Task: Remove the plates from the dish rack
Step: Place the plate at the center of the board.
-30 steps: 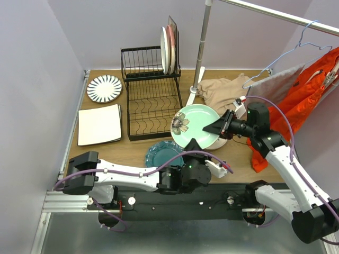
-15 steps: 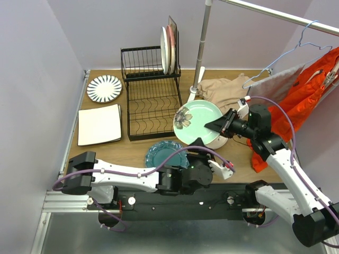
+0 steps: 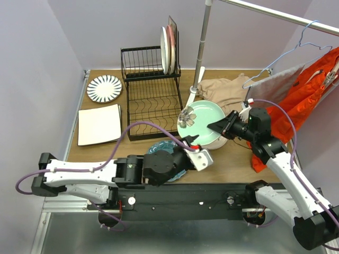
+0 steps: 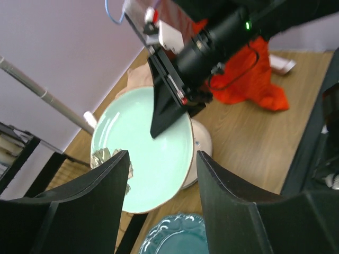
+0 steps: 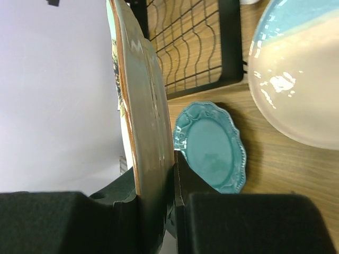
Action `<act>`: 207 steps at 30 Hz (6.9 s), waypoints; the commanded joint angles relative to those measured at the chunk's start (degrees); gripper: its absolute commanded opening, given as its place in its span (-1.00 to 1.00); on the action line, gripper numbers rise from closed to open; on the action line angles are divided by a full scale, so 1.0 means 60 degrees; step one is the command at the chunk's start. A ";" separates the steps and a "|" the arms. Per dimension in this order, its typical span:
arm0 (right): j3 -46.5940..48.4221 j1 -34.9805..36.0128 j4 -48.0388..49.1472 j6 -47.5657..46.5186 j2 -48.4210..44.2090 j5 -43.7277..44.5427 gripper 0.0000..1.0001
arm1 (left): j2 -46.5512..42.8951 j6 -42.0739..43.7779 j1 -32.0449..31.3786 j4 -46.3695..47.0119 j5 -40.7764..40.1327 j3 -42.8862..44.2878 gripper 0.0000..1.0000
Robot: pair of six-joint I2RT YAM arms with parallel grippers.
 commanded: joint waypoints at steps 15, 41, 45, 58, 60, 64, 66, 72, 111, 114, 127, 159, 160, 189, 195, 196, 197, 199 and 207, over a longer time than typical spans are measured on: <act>-0.0725 0.0040 -0.1144 -0.0319 -0.2827 0.0559 -0.99 | -0.0516 -0.3395 0.5717 -0.0320 0.5625 0.1963 0.29; -0.1268 0.0040 -0.1393 -0.0598 -0.5039 -0.0747 -0.99 | -0.0589 -0.4277 0.8546 0.1174 1.0755 -0.0821 0.26; -0.1180 0.0040 -0.1393 -0.0685 -0.5187 -0.0733 -0.99 | -0.0428 -0.4204 0.8561 0.1203 1.1061 -0.0865 0.26; -0.0916 0.0040 -0.1306 -0.0905 -0.4850 -0.1215 -0.99 | 0.0128 -0.4322 0.8546 0.1628 1.2147 -0.1114 0.27; -0.0931 0.0040 -0.1261 -0.0876 -0.4893 -0.1187 -0.99 | 0.0217 -0.4161 0.8546 0.1351 1.1972 -0.1041 0.27; -0.0902 0.0040 -0.1217 -0.0759 -0.5098 -0.0851 -0.99 | 0.0232 -0.4102 0.8561 0.1262 1.1401 -0.1070 0.28; -0.0814 0.0025 -0.1217 -0.0686 -0.5186 -0.0777 -0.99 | 0.0246 -0.4072 0.8561 0.1218 1.1094 -0.1099 0.29; -0.0901 0.0040 -0.1159 -0.0466 -0.5377 -0.0542 -0.99 | 0.0495 -0.4102 0.8546 0.1174 1.1705 -0.1056 0.33; -0.1385 0.0040 0.0203 0.0090 -0.5201 -0.1274 -0.99 | 0.1330 -0.4937 0.8561 0.2112 1.3861 -0.1334 0.33; -0.1443 0.0040 0.0350 0.0150 -0.5143 -0.1377 -0.99 | 0.1345 -0.4951 0.8561 0.2112 1.3861 -0.1305 0.33; -0.1634 0.0040 0.0379 -0.0128 -0.5319 -0.1230 -0.99 | 0.1257 -0.5155 0.8561 0.2257 1.4503 -0.1319 -0.13; -0.2234 0.0040 0.0863 -0.0554 -0.5479 -0.1611 -0.99 | 0.2282 -0.9462 0.8532 0.6081 1.7040 -0.2563 -0.95; -0.2249 0.0040 0.0863 -0.0496 -0.5509 -0.1582 -0.99 | 0.2297 -0.9579 0.8532 0.6081 1.6923 -0.2622 -1.00; -0.2132 0.0040 -0.1496 0.0003 -0.5670 -0.0279 0.12 | 0.0217 -1.2847 0.8561 0.7209 1.4110 -0.4044 -1.00; -0.1767 0.0040 -0.2183 0.0179 -0.6109 0.0378 0.36 | 0.0217 -1.2541 0.8634 0.5826 1.3525 -0.3621 -1.00; -0.1635 0.0040 -0.2329 0.0150 -0.6197 0.0526 0.42 | 0.0188 -1.2322 0.8649 0.5426 1.3147 -0.3517 -1.00; -0.1257 0.0040 -0.2664 0.0077 -0.6226 0.0716 0.60 | 0.0188 -1.1971 0.8664 0.5132 1.2983 -0.3429 -1.00; -0.0772 0.0040 -0.3119 -0.0040 -0.6169 0.1389 0.95 | 0.0246 -1.1604 0.8649 0.4384 1.2618 -0.3107 -1.00; 0.1338 0.0025 -0.5260 -0.0670 -0.5407 0.3559 1.00 | 0.0890 -1.1090 0.8620 0.3899 1.2118 -0.2536 -1.00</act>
